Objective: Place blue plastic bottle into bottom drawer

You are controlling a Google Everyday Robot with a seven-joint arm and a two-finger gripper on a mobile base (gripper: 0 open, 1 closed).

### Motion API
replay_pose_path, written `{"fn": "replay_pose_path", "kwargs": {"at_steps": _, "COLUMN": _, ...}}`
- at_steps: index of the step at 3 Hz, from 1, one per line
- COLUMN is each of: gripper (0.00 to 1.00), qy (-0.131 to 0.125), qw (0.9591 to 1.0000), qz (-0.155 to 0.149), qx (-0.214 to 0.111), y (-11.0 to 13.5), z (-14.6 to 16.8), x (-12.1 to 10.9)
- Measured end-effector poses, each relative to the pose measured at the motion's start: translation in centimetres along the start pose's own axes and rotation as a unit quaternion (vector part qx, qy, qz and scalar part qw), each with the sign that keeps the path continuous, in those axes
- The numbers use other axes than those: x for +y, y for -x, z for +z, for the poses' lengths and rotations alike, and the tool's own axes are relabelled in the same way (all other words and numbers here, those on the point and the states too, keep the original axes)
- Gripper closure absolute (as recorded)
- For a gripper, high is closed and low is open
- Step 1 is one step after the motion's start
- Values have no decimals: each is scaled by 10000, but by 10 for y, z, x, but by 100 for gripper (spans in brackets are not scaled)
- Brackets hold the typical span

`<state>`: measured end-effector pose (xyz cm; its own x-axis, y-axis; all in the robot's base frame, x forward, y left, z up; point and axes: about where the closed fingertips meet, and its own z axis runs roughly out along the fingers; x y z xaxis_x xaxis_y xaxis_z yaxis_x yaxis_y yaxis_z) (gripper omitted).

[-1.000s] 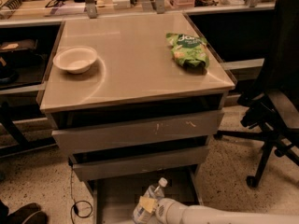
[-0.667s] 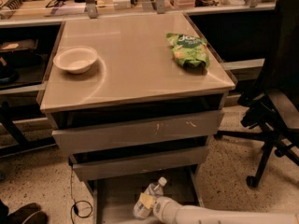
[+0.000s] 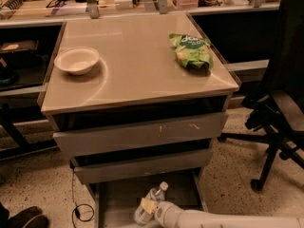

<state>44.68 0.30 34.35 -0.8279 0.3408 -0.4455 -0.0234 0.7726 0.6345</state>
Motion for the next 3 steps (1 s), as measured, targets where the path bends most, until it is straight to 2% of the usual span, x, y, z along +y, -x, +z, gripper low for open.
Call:
{"fn": "replay_pose_path", "kwargs": {"at_steps": 1, "gripper": 100, "qy": -123, "qw": 9999, "qz": 95, "qx": 26, "y": -21, "z": 21, "x": -3}}
{"fn": "replay_pose_path", "kwargs": {"at_steps": 3, "gripper": 100, "qy": -669, "qw": 9967, "qz": 160, "qx": -440, "y": -29, "z": 52, "x": -23}}
